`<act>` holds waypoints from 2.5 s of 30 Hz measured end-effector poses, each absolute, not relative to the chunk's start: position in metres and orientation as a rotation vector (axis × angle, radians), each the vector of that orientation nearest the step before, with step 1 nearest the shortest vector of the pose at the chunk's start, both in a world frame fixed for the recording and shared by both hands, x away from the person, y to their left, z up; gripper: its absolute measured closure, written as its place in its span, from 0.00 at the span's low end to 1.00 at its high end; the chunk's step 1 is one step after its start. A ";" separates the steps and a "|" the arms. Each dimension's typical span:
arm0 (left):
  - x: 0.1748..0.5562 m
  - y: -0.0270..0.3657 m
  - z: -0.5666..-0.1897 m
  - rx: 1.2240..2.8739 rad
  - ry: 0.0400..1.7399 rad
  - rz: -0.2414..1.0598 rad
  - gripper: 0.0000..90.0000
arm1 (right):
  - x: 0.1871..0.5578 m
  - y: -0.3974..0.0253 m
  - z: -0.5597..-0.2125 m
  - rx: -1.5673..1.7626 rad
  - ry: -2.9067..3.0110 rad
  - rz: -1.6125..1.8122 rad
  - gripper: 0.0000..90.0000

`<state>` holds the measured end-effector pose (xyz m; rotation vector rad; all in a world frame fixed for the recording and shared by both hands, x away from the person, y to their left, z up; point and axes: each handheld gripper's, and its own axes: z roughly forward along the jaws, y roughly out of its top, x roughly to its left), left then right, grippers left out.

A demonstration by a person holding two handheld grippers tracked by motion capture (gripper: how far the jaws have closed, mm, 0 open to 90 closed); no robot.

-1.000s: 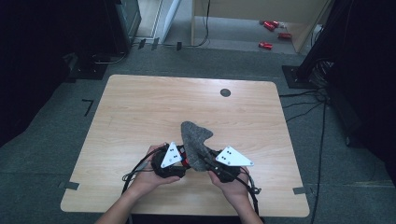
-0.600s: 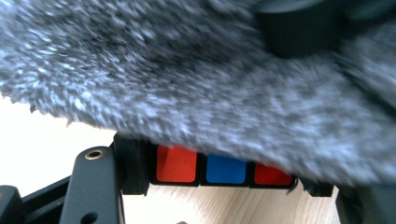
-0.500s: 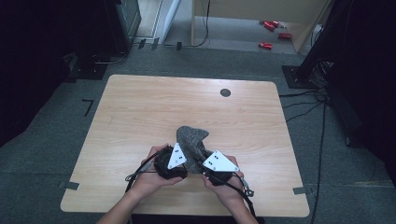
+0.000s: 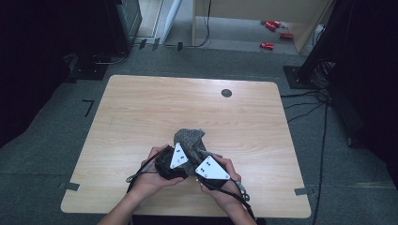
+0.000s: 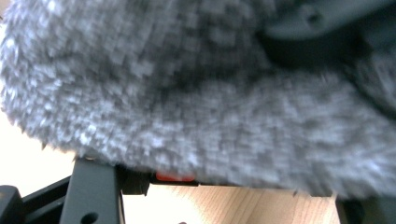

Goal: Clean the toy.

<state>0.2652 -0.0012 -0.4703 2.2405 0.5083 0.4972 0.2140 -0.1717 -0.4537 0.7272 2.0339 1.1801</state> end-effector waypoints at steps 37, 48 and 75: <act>0.267 0.005 -0.465 2.187 0.489 0.447 0.39 | 0.214 -0.186 -0.444 0.690 2.001 1.283 0.81; 0.272 0.017 -0.467 2.045 0.480 0.394 0.39 | 0.225 -0.212 -0.440 0.920 1.910 1.342 0.81; 0.265 0.026 -0.464 1.856 0.365 0.462 0.39 | 0.235 -0.221 -0.453 1.089 1.920 1.415 0.83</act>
